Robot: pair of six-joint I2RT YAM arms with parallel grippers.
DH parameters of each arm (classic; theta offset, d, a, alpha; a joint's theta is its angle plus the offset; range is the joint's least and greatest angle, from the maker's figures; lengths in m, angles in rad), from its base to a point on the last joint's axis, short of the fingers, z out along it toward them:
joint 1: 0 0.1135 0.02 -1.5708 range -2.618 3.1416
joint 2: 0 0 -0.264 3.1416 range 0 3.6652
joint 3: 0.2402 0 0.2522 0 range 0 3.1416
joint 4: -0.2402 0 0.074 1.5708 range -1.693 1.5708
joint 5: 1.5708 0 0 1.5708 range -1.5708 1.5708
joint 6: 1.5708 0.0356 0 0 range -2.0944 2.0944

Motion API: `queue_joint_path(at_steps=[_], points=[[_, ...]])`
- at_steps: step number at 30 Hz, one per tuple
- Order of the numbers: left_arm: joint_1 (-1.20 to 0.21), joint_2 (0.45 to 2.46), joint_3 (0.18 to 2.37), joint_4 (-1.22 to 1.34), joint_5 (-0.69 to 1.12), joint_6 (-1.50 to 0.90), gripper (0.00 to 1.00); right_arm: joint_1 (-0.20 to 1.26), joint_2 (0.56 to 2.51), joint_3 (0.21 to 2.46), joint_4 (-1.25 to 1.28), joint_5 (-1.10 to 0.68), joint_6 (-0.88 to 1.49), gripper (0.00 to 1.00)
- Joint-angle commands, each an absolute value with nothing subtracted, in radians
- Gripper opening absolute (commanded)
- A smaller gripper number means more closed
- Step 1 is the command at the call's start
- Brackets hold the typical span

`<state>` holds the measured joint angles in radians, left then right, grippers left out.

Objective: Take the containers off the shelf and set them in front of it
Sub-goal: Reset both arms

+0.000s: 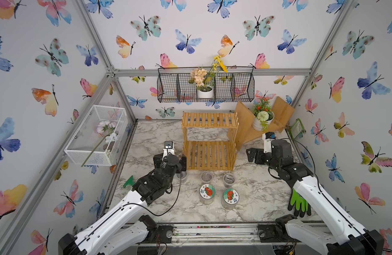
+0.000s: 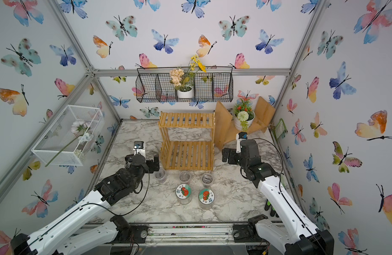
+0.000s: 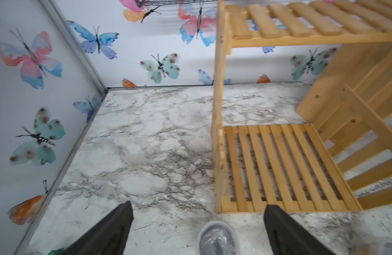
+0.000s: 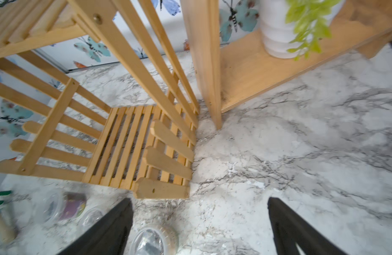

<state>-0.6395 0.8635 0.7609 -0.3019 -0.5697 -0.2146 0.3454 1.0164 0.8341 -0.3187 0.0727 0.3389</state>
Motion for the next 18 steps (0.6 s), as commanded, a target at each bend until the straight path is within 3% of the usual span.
queue_joint_path(at_steps=[1,10,18], points=[[-0.532,0.871,0.714,-0.184,-0.475,-0.093,0.99,0.336,0.982,0.749,-0.141,0.285,0.299,0.99],[-0.369,0.824,0.499,0.158,-0.383,0.015,0.99,0.325,1.028,0.537,0.246,0.508,0.148,1.0],[-0.184,0.947,0.344,0.484,-0.252,0.047,0.99,0.308,1.18,0.341,0.734,0.499,-0.022,1.0]])
